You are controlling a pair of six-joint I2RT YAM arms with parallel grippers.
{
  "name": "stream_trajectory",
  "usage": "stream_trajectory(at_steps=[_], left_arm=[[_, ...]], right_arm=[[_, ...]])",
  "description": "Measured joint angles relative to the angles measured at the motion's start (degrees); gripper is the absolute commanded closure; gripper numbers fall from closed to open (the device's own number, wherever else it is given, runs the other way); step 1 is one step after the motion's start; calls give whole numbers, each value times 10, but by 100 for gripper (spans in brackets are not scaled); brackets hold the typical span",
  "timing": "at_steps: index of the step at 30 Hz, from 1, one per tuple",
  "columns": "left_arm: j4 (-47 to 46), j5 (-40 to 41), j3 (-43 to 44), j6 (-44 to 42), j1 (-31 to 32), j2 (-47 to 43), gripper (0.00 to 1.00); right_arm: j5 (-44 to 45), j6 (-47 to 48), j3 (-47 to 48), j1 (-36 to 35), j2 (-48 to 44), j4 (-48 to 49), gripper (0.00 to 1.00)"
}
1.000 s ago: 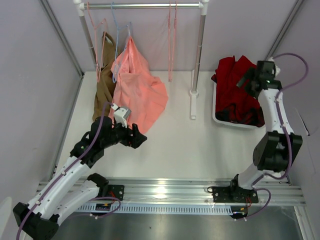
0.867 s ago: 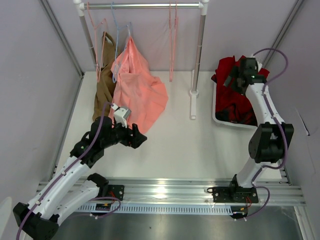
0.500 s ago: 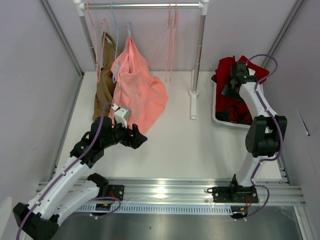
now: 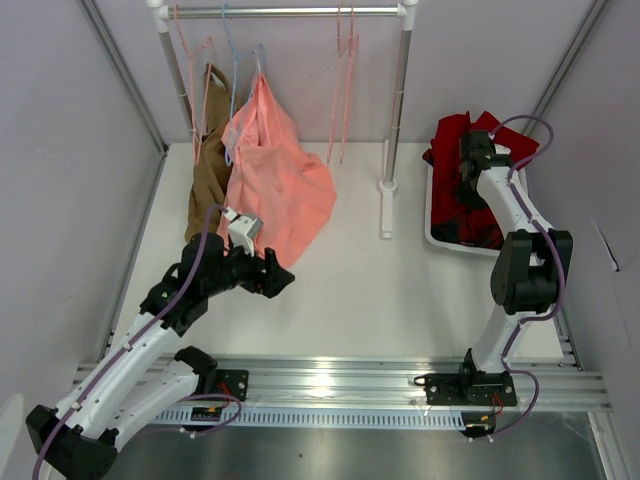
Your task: Place the skirt on the hanger
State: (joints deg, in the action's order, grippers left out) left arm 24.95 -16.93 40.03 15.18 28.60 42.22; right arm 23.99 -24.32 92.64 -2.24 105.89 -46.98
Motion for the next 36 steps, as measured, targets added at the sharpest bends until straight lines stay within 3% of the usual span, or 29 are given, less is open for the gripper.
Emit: stream_trajectory(at_steps=[2, 6, 13, 24, 36], left_arm=[[0, 0, 0, 0, 0, 0, 14], [0, 0, 0, 0, 0, 0, 14], [0, 0, 0, 0, 0, 1, 14], [0, -3, 0, 0, 0, 5, 14], [0, -3, 0, 0, 0, 5, 14]], right_arm=[[-2, 1, 1, 0, 0, -2, 100], [-6, -4, 21, 7, 1, -20, 100], [-16, -3, 140, 38, 1, -67, 97], [-29, 7, 261, 54, -9, -86, 100], [-160, 39, 339, 42, -108, 15, 100]])
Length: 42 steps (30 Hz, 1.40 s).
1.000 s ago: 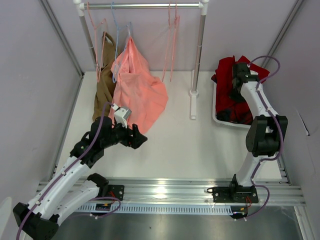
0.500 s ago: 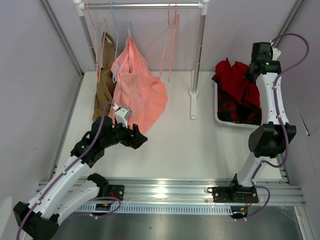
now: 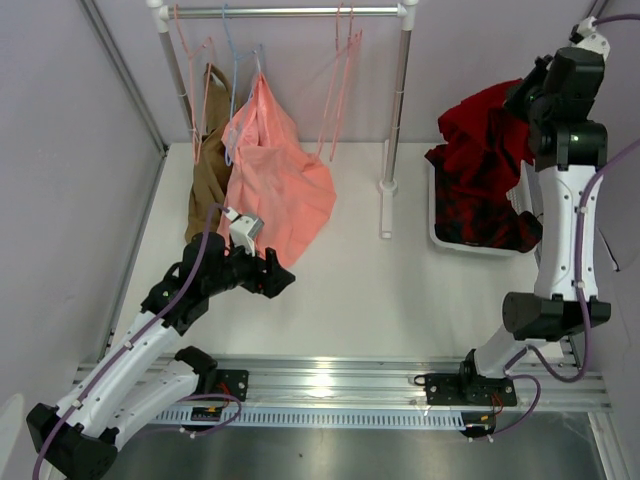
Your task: Place the skirt on the hanger
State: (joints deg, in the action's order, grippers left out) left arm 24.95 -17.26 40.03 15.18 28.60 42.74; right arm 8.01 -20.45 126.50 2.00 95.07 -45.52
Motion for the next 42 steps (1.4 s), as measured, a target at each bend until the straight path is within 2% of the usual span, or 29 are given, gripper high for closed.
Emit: stream_trajectory(at_steps=[12, 18, 22, 25, 27, 30, 33, 37, 42], left_arm=[[0, 0, 0, 0, 0, 0, 15], [0, 0, 0, 0, 0, 0, 14], [0, 1, 0, 0, 0, -2, 14], [0, 1, 0, 0, 0, -3, 14], [0, 1, 0, 0, 0, -3, 15], [0, 4, 0, 0, 0, -3, 15], [0, 6, 0, 0, 0, -3, 15], [0, 6, 0, 0, 0, -3, 14], [-2, 3, 0, 6, 0, 3, 14]], right_arm=[[-125, -10, 4, -16, -153, 133, 100], [-180, -61, 10, -17, -185, 143, 100], [-184, -85, -87, -76, -230, 144, 100], [-160, -85, -170, -166, -249, 129, 100], [-117, -81, -217, -244, -245, 120, 100], [-72, -82, -299, -322, -242, 129, 100], [-56, -91, -398, -350, -245, 139, 100], [-45, -108, -505, -354, -240, 146, 100], [-48, -118, -552, -390, -201, 181, 100]])
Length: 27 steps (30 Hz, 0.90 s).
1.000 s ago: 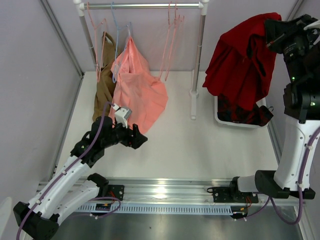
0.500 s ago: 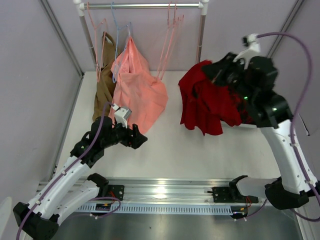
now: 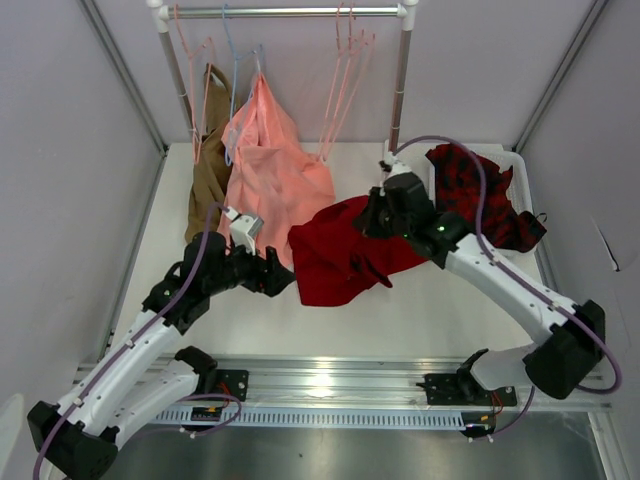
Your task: Place the skirt on the hanger
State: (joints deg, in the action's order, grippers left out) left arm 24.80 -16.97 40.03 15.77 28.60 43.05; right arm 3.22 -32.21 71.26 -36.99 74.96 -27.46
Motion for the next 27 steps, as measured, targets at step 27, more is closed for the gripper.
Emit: stream_trajectory(at_steps=[27], left_arm=[[-240, 364, -55, 181, 273, 141, 16]], right_arm=[[13, -38, 54, -81, 98, -14, 100]])
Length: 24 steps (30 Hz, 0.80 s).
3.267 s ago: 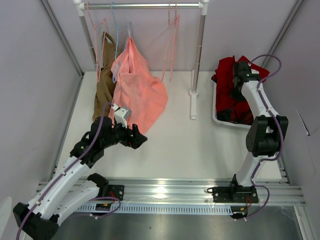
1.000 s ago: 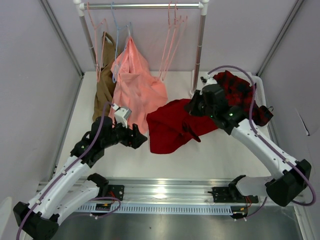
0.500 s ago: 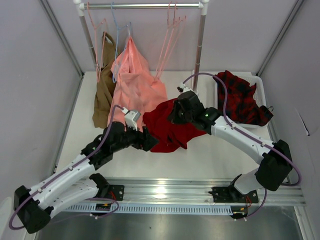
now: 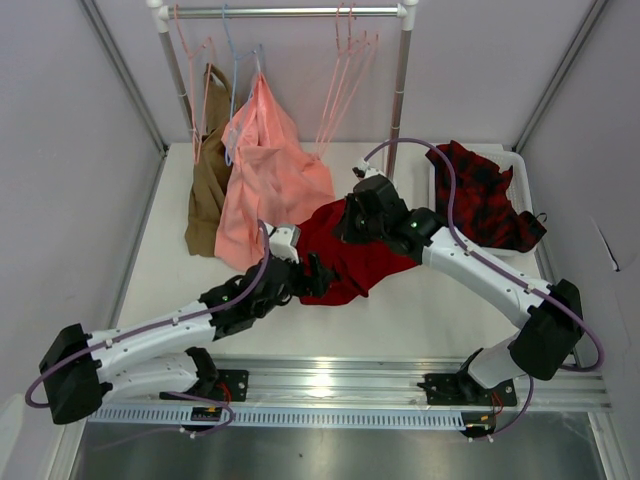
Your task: Place the skirt on the hanger
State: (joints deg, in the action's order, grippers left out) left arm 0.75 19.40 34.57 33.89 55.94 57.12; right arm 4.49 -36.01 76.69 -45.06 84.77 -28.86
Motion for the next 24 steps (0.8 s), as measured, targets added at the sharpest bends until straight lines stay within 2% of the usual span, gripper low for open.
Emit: stream_trajectory(at_steps=[5, 13, 24], left_arm=[[-24, 40, 0, 11, 2, 31, 16], [-42, 58, 0, 13, 19, 51, 19], [-63, 80, -8, 11, 67, 45, 15]], right_arm=[[-2, 0, 1, 0, 0, -3, 100], [-4, 0, 2, 0, 0, -7, 100], [-7, 0, 8, 0, 3, -9, 100]])
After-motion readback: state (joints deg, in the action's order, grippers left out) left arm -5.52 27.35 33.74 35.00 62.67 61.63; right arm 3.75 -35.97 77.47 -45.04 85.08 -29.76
